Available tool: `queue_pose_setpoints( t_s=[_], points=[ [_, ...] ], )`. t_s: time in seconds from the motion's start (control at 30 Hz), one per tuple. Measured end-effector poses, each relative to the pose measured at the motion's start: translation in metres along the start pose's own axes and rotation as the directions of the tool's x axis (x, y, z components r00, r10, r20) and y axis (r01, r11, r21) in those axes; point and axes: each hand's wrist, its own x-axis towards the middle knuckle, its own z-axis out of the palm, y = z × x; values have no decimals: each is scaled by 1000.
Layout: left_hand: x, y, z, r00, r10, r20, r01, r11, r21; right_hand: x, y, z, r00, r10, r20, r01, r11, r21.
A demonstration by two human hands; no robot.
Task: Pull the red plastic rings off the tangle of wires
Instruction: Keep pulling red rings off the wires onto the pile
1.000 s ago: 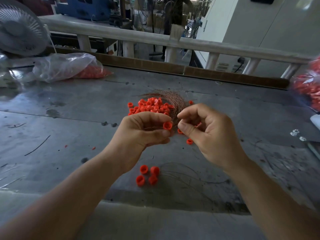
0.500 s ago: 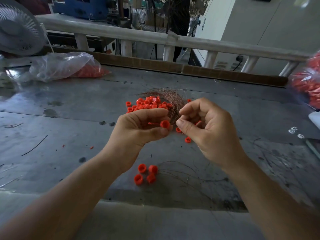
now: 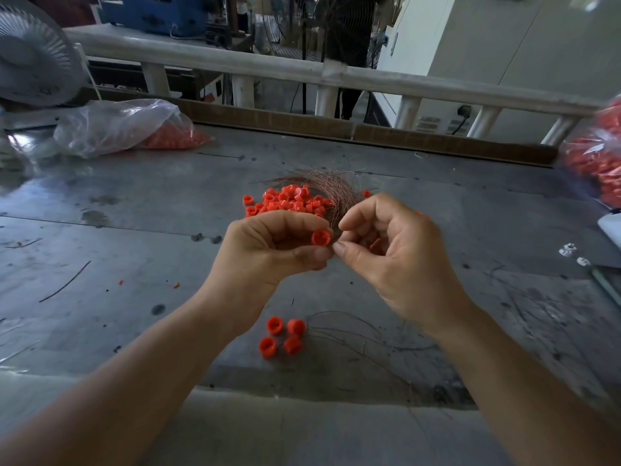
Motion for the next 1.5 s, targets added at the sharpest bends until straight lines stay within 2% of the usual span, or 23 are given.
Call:
queue_pose_setpoints(
  t_s=[0.2,0.7,0.97,1.17,1.33,1.5],
  points=[
    [0,2,-1,997,-62,44,67,989,-134,2,0,-4,1000,23,-21,-23,1000,13],
    [0,3,-1,996,-79,50,86,982,-169,3,2,-5,998,56,-18,-55,998,14],
    [1,2,-4,986,-113,119,136,969,-206,5,2,-8,985,160,58,-167,974,153],
    [1,3,-6,976,-108,189,160,945,-285,6,-1,-10,964,260,51,-263,912,315],
    [0,2,-8,961,-121,247,191,940,-283,6,0,-4,931,333,146,-364,862,352],
    [1,0,-8,959,-142,245,215,928,-306,6,0,-6,928,333,168,-372,864,340]
  ],
)
